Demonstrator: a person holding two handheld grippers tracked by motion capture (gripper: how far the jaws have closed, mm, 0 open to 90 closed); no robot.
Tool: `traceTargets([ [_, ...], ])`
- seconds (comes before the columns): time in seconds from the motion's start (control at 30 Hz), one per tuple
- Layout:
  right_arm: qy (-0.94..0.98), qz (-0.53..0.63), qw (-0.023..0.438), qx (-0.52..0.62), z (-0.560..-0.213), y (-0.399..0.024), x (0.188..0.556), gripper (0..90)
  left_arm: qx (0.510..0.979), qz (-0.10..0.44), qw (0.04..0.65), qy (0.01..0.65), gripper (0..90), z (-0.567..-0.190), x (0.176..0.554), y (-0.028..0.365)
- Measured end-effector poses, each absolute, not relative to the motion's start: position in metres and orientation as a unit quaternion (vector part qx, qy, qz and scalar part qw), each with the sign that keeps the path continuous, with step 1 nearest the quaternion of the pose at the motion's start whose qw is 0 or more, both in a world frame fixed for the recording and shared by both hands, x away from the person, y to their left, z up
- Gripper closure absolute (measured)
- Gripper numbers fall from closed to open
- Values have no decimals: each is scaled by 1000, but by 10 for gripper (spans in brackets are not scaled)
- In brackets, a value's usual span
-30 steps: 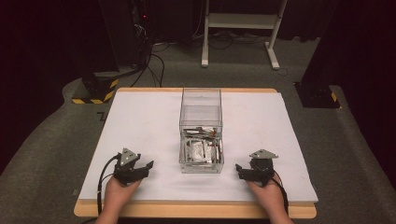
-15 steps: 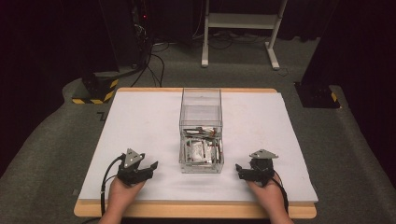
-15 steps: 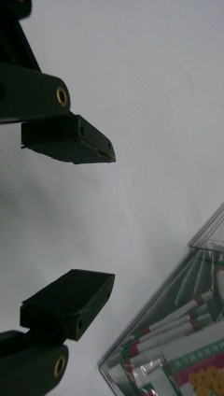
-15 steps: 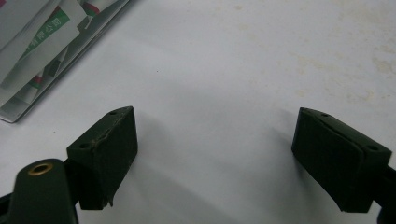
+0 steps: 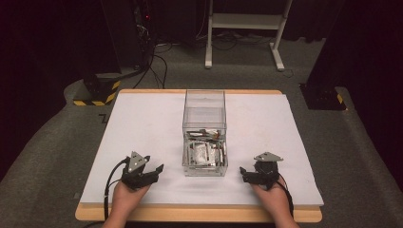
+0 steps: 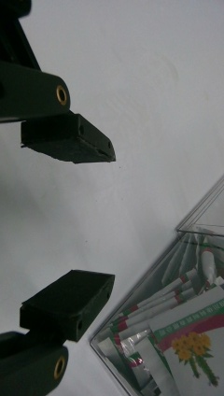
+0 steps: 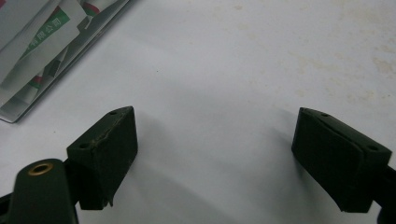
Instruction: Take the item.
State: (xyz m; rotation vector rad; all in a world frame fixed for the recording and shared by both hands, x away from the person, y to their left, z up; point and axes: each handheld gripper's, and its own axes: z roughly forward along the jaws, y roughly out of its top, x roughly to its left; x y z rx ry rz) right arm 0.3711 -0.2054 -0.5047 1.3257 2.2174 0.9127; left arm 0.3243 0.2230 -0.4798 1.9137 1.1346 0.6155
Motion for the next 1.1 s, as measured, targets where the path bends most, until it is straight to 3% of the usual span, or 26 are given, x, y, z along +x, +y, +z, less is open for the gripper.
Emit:
traceTargets([
  [1.1, 793, 326, 200, 474, -505, -205, 371, 141, 745, 263, 441, 426, 330, -460, 314, 213],
])
